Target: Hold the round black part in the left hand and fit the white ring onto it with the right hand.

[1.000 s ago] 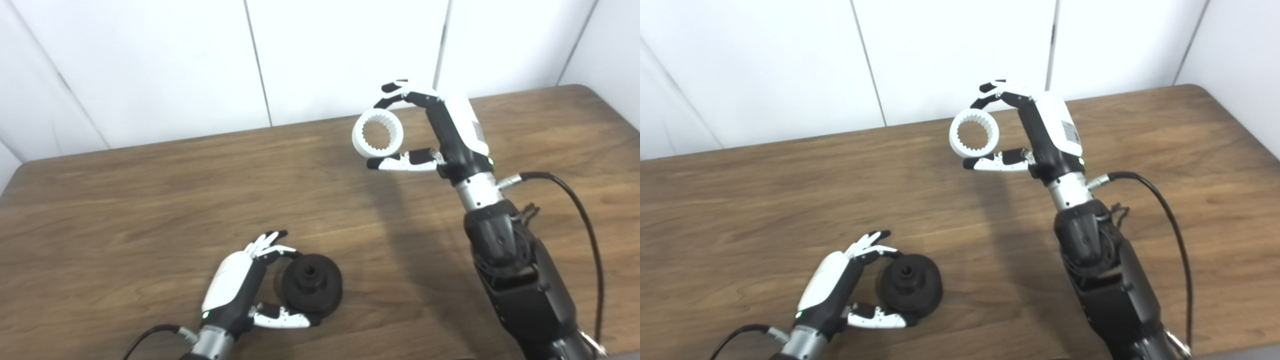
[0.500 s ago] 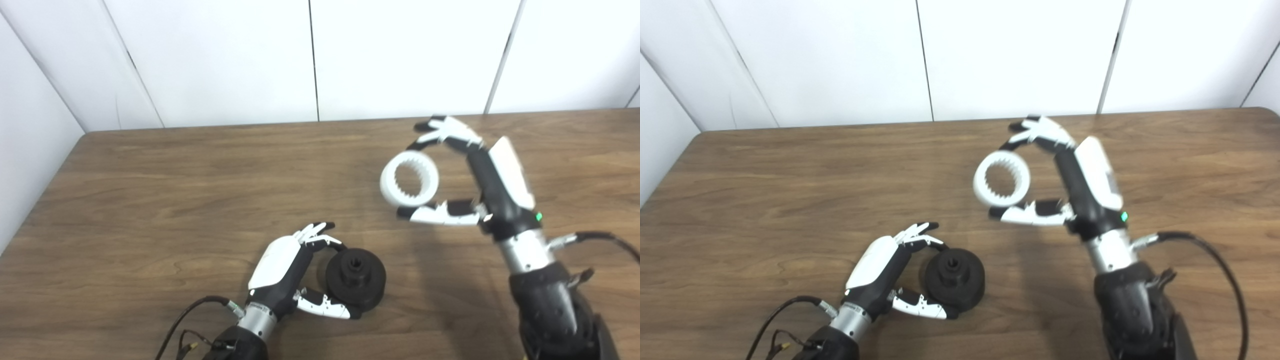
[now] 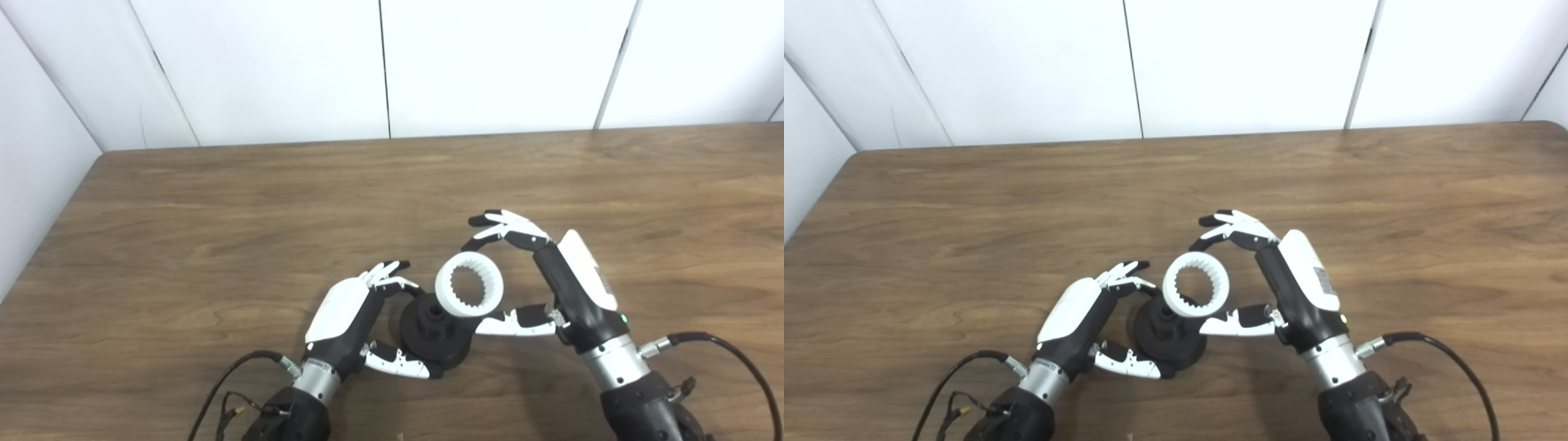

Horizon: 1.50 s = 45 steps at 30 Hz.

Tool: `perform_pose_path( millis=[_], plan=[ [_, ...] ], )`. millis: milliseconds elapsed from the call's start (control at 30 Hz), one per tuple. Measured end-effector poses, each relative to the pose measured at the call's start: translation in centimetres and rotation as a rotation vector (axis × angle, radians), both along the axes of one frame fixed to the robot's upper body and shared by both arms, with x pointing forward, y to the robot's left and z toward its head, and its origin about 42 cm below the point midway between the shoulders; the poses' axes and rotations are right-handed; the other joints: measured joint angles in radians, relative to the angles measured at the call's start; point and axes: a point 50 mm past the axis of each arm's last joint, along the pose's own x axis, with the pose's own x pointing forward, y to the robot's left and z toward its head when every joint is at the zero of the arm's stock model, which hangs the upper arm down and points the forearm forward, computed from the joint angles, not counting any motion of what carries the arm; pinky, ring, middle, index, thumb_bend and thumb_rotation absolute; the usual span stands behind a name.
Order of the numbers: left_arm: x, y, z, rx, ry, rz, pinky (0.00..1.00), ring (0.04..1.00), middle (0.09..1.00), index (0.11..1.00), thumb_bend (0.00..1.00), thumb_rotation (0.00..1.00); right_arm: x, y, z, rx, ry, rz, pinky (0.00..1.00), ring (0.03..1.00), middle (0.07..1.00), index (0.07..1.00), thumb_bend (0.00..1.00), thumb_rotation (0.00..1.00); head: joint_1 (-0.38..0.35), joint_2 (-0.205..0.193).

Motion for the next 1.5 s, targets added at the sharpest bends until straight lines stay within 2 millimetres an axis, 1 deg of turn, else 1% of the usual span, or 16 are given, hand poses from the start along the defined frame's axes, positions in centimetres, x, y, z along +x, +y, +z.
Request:
perform_pose_path(
  millis=[67,333,433,567,767,900,1133,1267,1500],
  plan=[
    [0.0,0.0,0.0,0.0,0.0,-0.001,0.95,0.963,0.937,0.588,0.88,0.28,0.0,0.0,-0.1,-0.003,0.006,0.003,0.79,0.877,0.796,0.483,0.52,0.15,0.003,0.0],
    [0.0,0.0,0.0,0.001,-0.001,0.0,0.96,0.967,0.938,0.59,0.88,0.29,0.1,0.2,-0.7,-0.02,0.031,0.016,0.79,0.882,0.793,0.482,0.52,0.14,0.002,0.002],
    [0.0,0.0,0.0,0.001,-0.001,0.0,0.95,0.966,0.938,0.59,0.89,0.29,0.2,0.4,-1.2,-0.023,0.05,0.018,0.8,0.882,0.791,0.482,0.52,0.14,0.002,0.003],
    [0.0,0.0,0.0,0.001,0.0,0.0,0.96,0.967,0.939,0.59,0.88,0.29,0.3,0.5,-1.2,-0.026,0.053,0.016,0.79,0.88,0.788,0.481,0.52,0.14,0.002,0.003],
    [0.0,0.0,0.0,0.001,0.0,-0.001,0.95,0.965,0.939,0.589,0.88,0.28,0.8,0.9,-2.0,-0.038,0.084,0.012,0.78,0.879,0.791,0.482,0.52,0.14,0.003,0.005],
    [0.0,0.0,0.0,0.001,0.0,-0.001,0.96,0.966,0.94,0.59,0.88,0.29,0.9,1.2,-2.2,-0.046,0.09,0.015,0.78,0.879,0.792,0.482,0.52,0.14,0.003,0.008],
    [0.0,0.0,0.0,0.001,0.001,0.001,0.95,0.965,0.94,0.589,0.88,0.27,1.4,2.1,-3.1,-0.051,0.131,0.027,0.79,0.881,0.798,0.482,0.52,0.14,0.003,0.011],
    [0.0,0.0,0.0,0.001,0.001,0.001,0.95,0.962,0.938,0.588,0.88,0.29,1.6,2.3,-3.4,-0.057,0.146,0.031,0.78,0.88,0.799,0.482,0.52,0.14,0.008,0.012],
    [0.1,0.1,0.1,0.003,0.005,0.007,0.95,0.969,0.942,0.592,0.87,0.29,2.0,2.7,-3.9,-0.057,0.162,0.036,0.77,0.877,0.794,0.482,0.52,0.14,0.012,0.015]
  ],
)
